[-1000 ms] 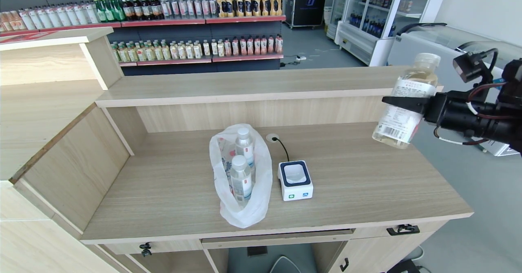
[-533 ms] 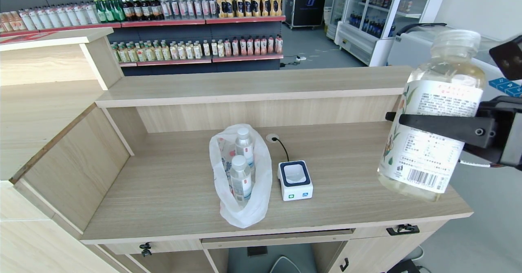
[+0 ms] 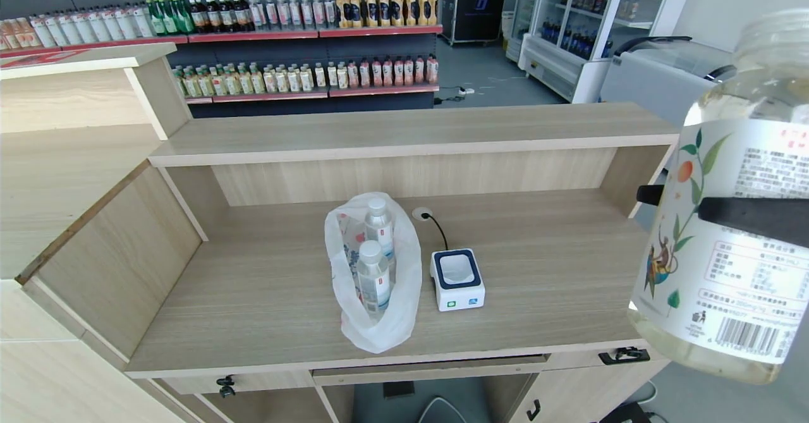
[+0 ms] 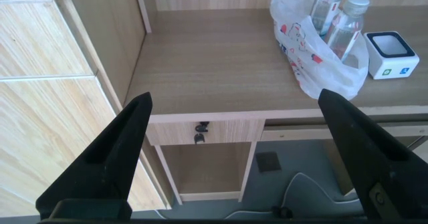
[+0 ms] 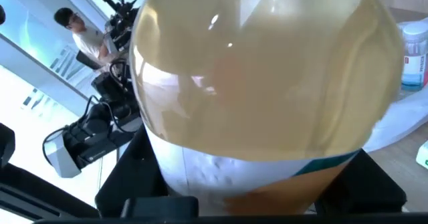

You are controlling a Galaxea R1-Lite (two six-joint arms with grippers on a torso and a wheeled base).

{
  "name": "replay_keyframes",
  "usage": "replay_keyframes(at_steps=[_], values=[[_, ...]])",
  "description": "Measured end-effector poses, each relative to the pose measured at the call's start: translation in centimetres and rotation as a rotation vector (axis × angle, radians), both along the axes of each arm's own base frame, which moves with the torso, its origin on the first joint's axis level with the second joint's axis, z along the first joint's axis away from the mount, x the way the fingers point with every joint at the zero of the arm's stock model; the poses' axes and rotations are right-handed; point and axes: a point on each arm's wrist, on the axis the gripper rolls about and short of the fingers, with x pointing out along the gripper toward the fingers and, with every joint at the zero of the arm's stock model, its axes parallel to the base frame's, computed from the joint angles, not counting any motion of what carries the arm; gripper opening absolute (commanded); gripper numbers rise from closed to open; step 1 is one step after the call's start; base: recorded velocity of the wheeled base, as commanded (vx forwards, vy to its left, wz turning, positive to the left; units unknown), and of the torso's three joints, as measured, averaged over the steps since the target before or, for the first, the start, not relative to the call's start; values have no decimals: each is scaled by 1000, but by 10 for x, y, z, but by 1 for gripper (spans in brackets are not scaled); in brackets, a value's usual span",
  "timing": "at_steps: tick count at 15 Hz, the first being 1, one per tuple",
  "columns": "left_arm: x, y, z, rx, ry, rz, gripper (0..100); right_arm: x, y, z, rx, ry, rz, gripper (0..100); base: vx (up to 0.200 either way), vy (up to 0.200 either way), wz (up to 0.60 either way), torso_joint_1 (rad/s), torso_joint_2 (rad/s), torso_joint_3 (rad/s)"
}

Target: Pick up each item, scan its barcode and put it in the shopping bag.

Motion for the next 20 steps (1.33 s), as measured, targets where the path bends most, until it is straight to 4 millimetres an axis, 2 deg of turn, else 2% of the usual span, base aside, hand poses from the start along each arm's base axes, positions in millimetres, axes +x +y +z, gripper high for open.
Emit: replay_keyframes(at_steps=[7, 13, 20], values=[[0, 0, 0, 0, 0, 0, 100, -2, 5, 5, 28, 137, -53, 0, 0, 0, 0, 0, 0, 0], [0, 0, 0, 0, 0, 0, 100, -7, 14, -2, 16, 167, 3, 0, 0, 0, 0, 0, 0, 0], [0, 0, 0, 0, 0, 0, 100, -6, 16, -3, 13, 172, 6, 0, 0, 0, 0, 0, 0, 0]])
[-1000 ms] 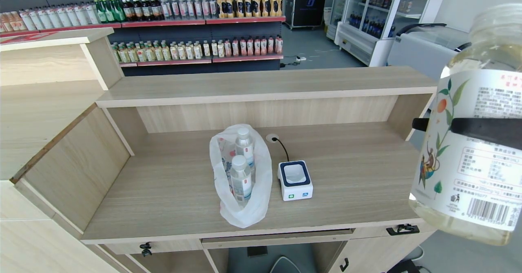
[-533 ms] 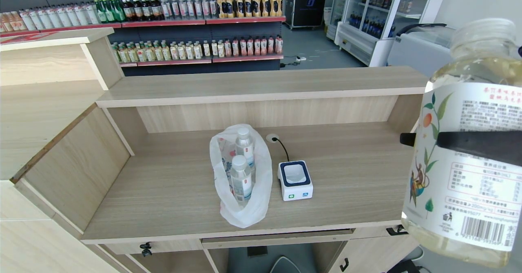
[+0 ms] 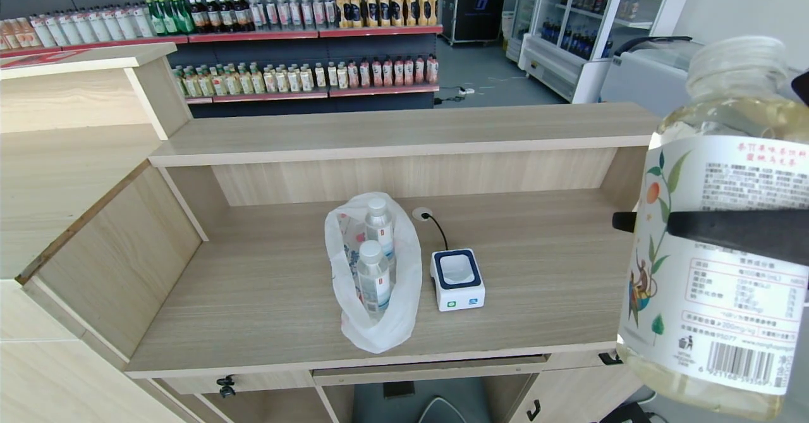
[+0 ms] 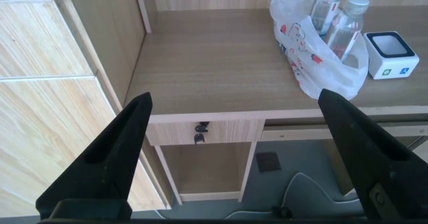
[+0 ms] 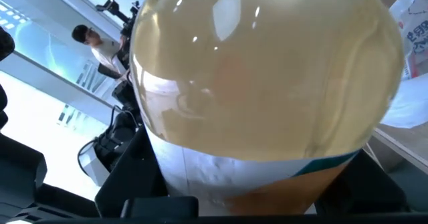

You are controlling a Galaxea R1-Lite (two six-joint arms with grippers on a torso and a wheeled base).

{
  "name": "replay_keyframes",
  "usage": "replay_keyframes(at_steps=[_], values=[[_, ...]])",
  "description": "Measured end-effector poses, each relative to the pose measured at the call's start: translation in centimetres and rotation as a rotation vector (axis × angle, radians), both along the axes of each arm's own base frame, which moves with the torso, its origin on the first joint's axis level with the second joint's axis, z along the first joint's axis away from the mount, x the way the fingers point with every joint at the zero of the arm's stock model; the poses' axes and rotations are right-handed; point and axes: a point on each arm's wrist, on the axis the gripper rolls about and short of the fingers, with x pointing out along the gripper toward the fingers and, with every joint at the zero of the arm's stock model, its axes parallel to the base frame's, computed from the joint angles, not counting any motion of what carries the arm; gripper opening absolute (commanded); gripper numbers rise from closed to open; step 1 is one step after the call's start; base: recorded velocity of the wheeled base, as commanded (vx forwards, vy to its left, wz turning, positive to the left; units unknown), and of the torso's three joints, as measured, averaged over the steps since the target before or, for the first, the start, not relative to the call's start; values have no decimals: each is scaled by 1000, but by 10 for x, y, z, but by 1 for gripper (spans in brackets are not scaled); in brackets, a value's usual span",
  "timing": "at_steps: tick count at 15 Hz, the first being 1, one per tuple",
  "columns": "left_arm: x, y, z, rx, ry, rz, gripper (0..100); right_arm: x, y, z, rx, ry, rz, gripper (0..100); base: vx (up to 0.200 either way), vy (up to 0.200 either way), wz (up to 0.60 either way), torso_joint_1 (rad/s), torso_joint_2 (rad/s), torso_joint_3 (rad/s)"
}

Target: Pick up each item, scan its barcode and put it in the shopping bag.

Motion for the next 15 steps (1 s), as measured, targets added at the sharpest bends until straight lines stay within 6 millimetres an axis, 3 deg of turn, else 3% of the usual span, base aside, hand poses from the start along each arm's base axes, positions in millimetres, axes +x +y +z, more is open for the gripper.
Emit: replay_keyframes(at_steps=[4, 6, 8, 10, 15], values=[[0, 0, 0, 0, 0, 0, 100, 3, 0, -3, -25, -58, -18, 0, 0, 0, 0, 0, 0, 0], [0, 0, 0, 0, 0, 0, 100, 13, -2, -8, -128, -300, -92, 0, 0, 0, 0, 0, 0, 0], [0, 0, 0, 0, 0, 0, 100, 34, -7, -17, -278, -571, -197, 0, 0, 0, 0, 0, 0, 0], [0, 0, 0, 0, 0, 0, 100, 67, -27, -25, -412, -858, -363, 0, 0, 0, 0, 0, 0, 0], [0, 0, 0, 0, 0, 0, 100, 135, -71, -64, -673, -1253, -589, 0, 0, 0, 0, 0, 0, 0]])
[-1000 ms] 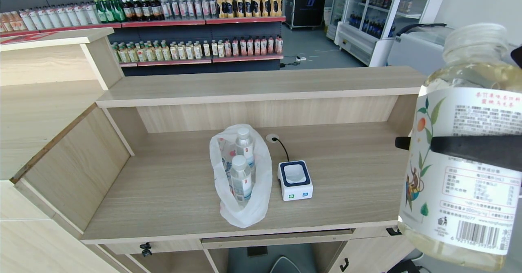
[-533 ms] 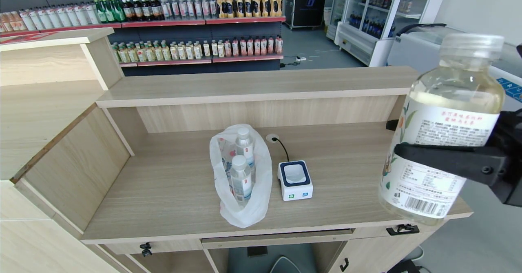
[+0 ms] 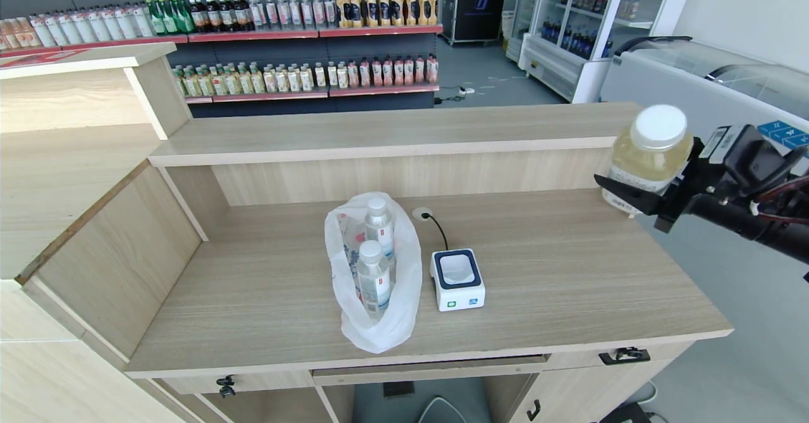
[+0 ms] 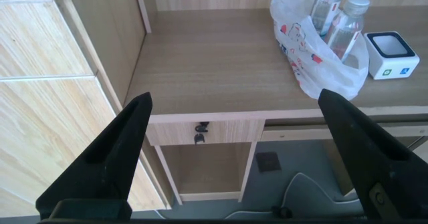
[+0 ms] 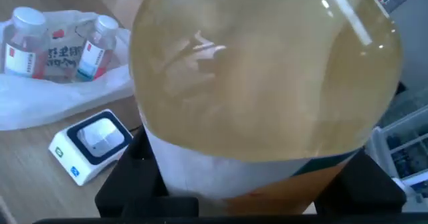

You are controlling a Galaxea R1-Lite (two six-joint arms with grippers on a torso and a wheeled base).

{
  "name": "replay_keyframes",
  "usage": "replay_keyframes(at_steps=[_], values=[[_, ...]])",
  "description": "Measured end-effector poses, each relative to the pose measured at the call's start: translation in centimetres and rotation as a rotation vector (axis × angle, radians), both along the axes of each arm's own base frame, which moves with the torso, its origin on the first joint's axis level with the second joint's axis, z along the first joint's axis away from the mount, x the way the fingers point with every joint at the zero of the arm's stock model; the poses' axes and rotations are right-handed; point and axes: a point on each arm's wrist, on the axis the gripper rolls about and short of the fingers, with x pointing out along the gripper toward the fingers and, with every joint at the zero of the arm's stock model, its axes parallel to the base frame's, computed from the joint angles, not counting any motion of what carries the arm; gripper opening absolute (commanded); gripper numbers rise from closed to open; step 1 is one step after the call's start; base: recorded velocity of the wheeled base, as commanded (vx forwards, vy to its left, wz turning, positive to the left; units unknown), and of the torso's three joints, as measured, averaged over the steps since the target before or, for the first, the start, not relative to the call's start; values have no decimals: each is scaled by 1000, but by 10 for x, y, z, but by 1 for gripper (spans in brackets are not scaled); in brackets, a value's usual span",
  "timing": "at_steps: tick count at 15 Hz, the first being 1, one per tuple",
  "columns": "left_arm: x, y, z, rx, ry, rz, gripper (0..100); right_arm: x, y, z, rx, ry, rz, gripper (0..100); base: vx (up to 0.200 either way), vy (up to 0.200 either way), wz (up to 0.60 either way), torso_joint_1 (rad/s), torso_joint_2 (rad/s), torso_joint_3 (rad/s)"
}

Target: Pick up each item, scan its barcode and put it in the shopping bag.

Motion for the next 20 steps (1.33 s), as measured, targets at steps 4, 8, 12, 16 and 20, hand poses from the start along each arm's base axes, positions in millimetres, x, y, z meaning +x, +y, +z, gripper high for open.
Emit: replay_keyframes(at_steps=[4, 8, 12, 16, 20], values=[[0, 0, 0, 0, 0, 0, 100, 29, -8, -34, -199, -114, -54, 0, 0, 0, 0, 0, 0, 0], [0, 0, 0, 0, 0, -1, 100, 37, -5, -48, -247, -144, -12, 0, 0, 0, 600, 4, 5, 4], [0, 0, 0, 0, 0, 0, 100, 46, 4, -68, -298, -212, 193, 0, 0, 0, 300, 5, 0, 0], [0, 0, 0, 0, 0, 0, 100, 62, 1, -105, -354, -212, 320, 0, 0, 0, 0, 0, 0, 0], [0, 0, 0, 0, 0, 0, 100, 80, -6, -131, -361, -179, 323, 0, 0, 0, 0, 0, 0, 0]])
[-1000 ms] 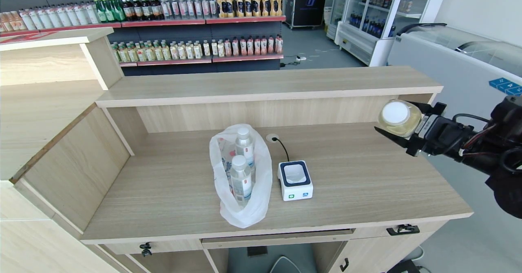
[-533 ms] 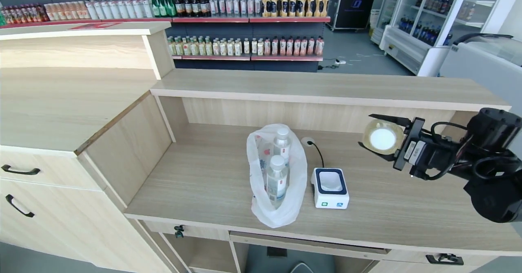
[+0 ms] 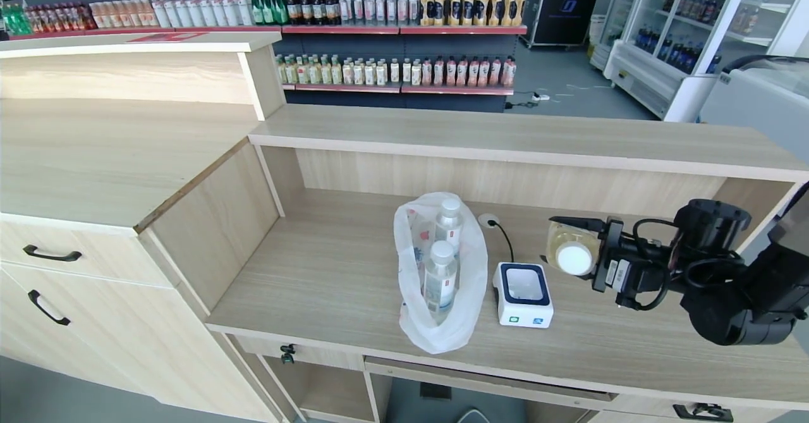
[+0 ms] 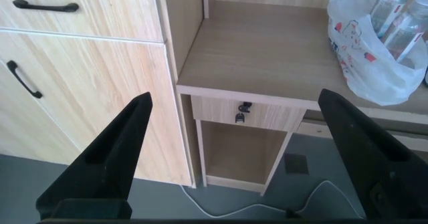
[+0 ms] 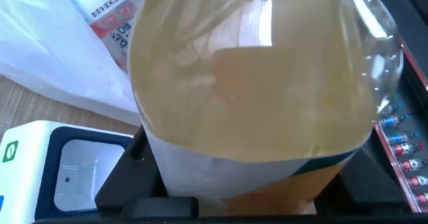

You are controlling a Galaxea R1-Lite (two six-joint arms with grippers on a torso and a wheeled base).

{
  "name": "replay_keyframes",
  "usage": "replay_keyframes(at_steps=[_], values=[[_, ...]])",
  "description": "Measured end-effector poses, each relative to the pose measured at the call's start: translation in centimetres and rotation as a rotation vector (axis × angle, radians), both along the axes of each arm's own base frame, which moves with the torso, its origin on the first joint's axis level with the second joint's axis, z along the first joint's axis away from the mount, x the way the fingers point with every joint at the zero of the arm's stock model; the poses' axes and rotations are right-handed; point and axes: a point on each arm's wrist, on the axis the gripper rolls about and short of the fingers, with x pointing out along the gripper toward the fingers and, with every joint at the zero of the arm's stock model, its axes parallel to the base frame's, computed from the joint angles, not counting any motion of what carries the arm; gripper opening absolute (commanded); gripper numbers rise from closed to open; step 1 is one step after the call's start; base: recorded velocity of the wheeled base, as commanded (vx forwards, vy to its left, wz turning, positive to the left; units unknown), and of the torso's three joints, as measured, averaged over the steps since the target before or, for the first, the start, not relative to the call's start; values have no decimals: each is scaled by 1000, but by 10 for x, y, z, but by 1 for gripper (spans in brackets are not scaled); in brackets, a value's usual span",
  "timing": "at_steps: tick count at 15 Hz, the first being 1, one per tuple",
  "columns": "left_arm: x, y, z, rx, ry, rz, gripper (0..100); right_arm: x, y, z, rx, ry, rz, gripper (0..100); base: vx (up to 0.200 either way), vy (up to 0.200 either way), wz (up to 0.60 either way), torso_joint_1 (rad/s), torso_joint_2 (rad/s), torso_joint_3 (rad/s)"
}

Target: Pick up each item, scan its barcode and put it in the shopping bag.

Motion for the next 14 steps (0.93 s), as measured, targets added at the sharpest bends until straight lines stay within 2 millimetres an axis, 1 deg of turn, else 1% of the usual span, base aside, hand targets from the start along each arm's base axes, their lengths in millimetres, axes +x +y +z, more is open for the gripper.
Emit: replay_keyframes(at_steps=[5, 11, 14], values=[[0, 0, 0, 0, 0, 0, 100, 7, 0, -21, -1, 29, 3, 0, 0, 0, 0, 0, 0, 0], [0, 0, 0, 0, 0, 0, 100, 18, 0, -39, -1, 47, 2, 0, 0, 0, 0, 0, 0, 0], [0, 0, 0, 0, 0, 0, 100, 22, 4, -46, -1, 56, 12, 0, 0, 0, 0, 0, 0, 0]])
